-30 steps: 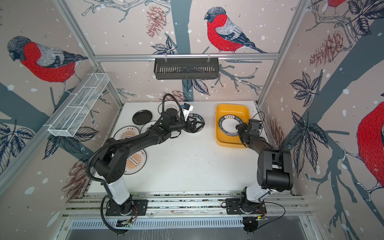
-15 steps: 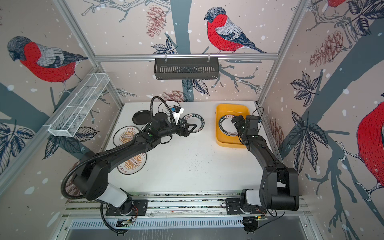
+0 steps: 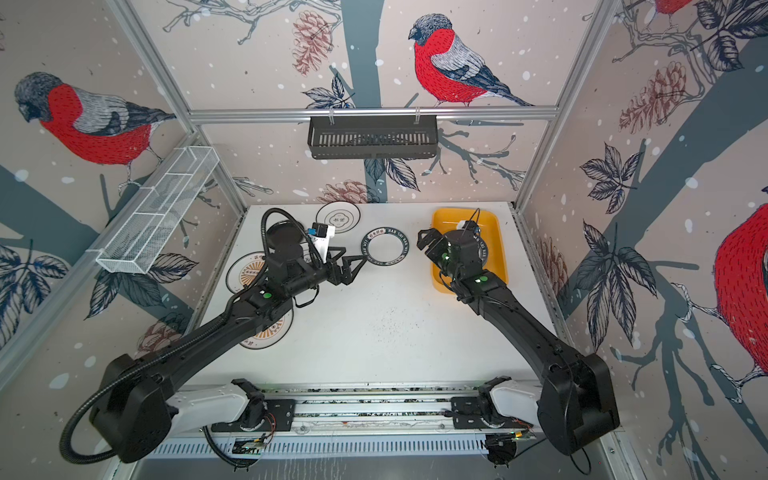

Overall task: Place the plates into the plastic bin on the countertop
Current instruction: 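Move the right gripper out of the bin over the smaller green-rim plate, then lower the right gripper and pinch the smaller green plate's rim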

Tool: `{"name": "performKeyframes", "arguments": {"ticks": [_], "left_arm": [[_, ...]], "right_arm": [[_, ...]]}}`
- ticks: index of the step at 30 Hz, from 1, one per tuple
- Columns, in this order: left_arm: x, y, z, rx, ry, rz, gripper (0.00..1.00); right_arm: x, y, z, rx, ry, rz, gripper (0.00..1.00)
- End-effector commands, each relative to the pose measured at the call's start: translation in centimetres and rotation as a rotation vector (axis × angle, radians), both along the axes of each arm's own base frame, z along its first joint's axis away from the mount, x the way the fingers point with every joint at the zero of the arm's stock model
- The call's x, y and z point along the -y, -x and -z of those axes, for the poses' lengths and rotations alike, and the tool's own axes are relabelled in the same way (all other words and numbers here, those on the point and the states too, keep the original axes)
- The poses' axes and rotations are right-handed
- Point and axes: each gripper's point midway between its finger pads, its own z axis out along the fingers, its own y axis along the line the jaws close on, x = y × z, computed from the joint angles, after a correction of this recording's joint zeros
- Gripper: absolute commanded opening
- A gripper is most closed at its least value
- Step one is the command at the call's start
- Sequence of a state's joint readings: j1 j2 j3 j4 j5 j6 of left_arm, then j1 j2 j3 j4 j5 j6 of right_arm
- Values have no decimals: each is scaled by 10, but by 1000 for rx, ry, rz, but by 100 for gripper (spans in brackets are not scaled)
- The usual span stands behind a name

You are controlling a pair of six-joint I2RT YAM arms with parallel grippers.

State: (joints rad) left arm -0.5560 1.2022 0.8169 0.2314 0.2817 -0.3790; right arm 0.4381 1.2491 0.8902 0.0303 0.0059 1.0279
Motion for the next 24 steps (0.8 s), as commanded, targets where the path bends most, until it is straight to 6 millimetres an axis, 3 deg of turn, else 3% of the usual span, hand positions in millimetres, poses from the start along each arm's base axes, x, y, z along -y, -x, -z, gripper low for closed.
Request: {"name": "performKeyframes", "arguments": {"ticks": [1,4,12,16,24], "left_arm": [[-22,-4,21,-84,-48,-109,97],[-31,2,22,-81,-28,-138,96],[-49,10,14,-32,-9,-186,96],[-54,6,16,-25,6,-207,96],[-83,-16,45,-134,29,-312,97]], "right_arm": [[-31,-4,-12,53,-61,-33,100],[-61,-3,-8,50,-62,-75,100],[-103,-16,48,-102,-118,-115,100],[-111,-21,74,-169,-139,-94,100],[-112,-31,129,-303,-182,-37,98]]}}
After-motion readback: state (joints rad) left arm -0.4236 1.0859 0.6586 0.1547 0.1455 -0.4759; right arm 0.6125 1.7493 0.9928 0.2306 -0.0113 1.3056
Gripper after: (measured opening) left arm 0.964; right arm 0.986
